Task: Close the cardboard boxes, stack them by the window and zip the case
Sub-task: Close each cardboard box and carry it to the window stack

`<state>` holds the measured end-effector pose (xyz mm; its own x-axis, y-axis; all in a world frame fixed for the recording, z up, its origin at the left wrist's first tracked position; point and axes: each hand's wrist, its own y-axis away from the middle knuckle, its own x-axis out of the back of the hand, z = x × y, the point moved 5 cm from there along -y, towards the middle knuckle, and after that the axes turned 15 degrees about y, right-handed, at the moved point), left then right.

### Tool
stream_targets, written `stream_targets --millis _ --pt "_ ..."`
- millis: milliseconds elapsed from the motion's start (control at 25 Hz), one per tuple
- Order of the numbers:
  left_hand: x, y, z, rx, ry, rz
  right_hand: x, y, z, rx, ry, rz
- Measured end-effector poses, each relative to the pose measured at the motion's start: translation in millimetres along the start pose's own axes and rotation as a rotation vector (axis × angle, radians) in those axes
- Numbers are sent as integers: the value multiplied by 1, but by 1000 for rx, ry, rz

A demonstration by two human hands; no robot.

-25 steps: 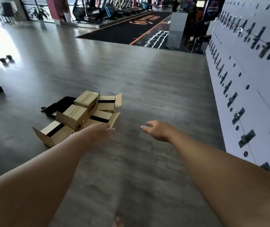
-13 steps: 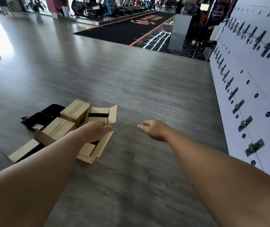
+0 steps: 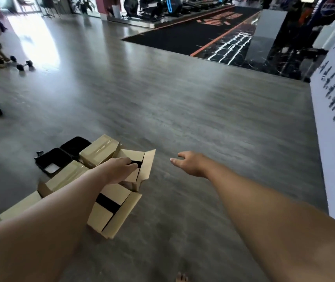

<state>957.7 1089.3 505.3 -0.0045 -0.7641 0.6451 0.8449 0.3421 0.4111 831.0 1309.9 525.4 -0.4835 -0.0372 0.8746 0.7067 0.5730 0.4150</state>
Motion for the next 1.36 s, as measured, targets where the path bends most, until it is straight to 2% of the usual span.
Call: stream_targets --millis 280,600,800,960,1160,1360 --pt "35 -113 28 122 -35 84 61 -158 17 122 36 -83" --pt "96 -249 -5 276 60 204 105 -344 -25 273 242 -165" --pt "117 -306 -17 380 125 264 125 -443 -58 411 238 -177" --pt "105 -349 -31 518 240 343 107 -526 -71 533 290 -269" --pt "57 -396 -54 745 398 430 64 -615 -76 756 382 -373" --pt "-5 -458 -92 813 475 440 -4 -688 -53 817 491 -447"
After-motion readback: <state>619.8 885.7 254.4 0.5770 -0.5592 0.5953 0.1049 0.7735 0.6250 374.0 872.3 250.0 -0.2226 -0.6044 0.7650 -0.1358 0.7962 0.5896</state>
